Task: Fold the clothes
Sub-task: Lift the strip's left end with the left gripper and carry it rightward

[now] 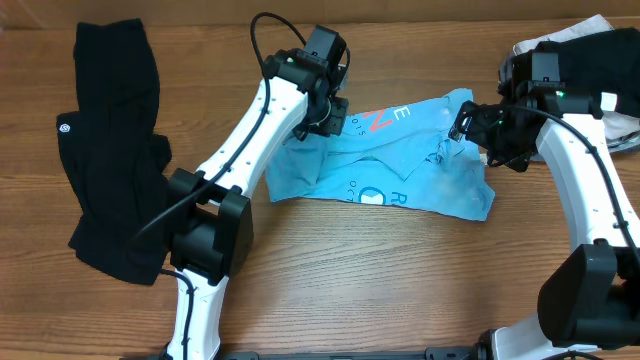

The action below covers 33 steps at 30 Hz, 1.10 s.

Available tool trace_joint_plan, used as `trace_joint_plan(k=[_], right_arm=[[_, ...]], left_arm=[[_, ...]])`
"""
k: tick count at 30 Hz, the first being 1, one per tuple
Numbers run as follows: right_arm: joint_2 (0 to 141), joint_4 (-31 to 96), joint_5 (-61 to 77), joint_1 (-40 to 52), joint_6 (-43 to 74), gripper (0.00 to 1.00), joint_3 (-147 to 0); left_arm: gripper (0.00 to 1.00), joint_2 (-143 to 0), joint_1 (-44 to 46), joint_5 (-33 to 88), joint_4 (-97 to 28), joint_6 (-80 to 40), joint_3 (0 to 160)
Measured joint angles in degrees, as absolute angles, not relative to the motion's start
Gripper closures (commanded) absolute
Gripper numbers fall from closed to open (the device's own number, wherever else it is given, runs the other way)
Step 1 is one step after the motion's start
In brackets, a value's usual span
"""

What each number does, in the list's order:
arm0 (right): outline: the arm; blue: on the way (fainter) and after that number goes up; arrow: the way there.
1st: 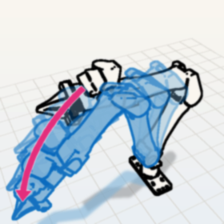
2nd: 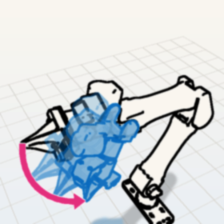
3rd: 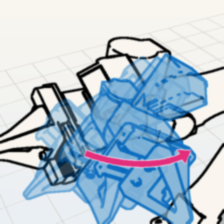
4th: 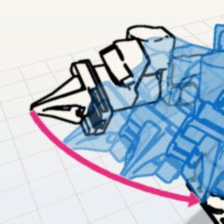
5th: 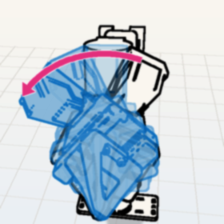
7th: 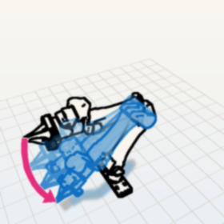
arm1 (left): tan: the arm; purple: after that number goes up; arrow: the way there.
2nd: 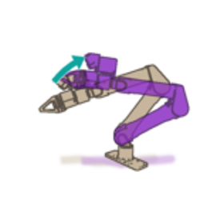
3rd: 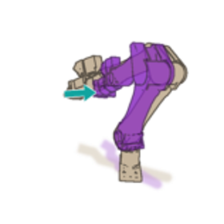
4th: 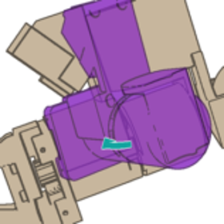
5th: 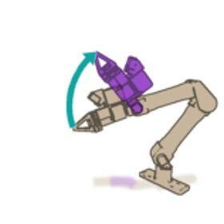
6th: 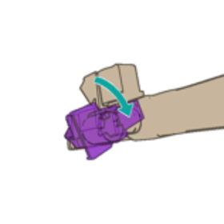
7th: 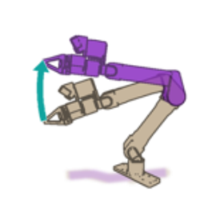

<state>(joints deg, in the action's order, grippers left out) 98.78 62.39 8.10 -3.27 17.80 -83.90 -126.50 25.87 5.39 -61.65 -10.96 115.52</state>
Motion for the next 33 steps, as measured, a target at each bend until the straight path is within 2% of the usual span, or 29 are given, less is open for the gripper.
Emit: trace_joint_plan(k=[4,7,16,20,25,33], right_arm=[[98.8,62.4,8.1,-3.3,17.8,0.01,-83.9],[98.8,62.4,8.1,-3.3,17.8,0.01,-83.9],[98.8,62.4,8.1,-3.3,17.8,0.01,-83.9],[98.8,62.6,8.1,-3.3,17.8,0.01,-83.9],[98.8,62.5,8.1,-3.3,17.8,0.00,-83.9],[98.8,62.6,8.1,-3.3,17.8,0.00,-83.9]], left_arm=[[0.85,-126.5,25.8,5.4,-61.0,-12.2,115.5],[0.66,-126.5,25.8,5.9,-61.0,-12.8,115.5],[0.28,-126.5,25.9,10.9,-60.6,-13.4,115.5],[0.23,-126.5,25.8,9.5,-64.4,-13.0,115.6],[0.23,-126.5,24.4,4.8,-68.7,-10.3,115.6],[0.22,-126.5,21.5,3.1,-63.4,-3.9,114.5]])
